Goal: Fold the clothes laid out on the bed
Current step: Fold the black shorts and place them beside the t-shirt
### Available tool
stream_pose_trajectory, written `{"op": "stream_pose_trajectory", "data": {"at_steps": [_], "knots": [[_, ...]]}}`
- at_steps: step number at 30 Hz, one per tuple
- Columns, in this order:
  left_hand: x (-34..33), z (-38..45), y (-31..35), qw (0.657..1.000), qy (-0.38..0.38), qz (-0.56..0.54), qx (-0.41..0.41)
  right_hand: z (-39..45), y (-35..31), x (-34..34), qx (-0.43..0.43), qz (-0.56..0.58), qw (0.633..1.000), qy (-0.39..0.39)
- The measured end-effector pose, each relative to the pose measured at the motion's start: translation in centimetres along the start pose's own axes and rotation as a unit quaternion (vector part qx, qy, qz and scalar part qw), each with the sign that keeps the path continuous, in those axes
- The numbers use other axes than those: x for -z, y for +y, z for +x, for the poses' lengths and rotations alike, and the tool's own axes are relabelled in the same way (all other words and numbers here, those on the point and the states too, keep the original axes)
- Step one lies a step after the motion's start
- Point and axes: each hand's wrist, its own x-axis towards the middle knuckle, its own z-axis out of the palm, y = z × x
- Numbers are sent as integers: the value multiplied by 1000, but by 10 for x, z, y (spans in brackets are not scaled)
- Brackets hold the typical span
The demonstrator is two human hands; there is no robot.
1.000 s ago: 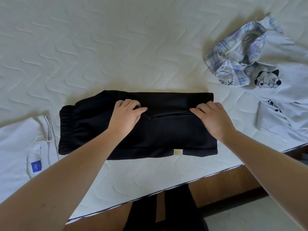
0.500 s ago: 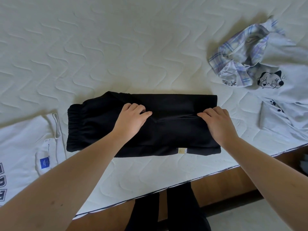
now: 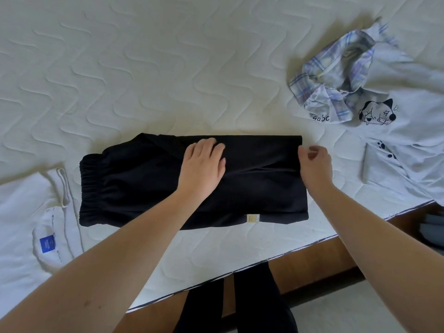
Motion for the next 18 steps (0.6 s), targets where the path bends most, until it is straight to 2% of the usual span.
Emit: {"op": "stream_pose_trajectory", "data": {"at_steps": [4,9,16,18], "knots": [[-23,4,4,994,-101,33,-21,16,-4,1,-51,-27,997,-56],[-40,-14,-10,989,-113,60,-75,20,-22,-2,-117,-24,989,-89],[-42,-8,-9,985,-139,60,-78,7,-6,0,-4,-121,987,-105],[-40,-6,-8,985,-143,64,-78,1,-3,2,28,-107,992,-57]]}}
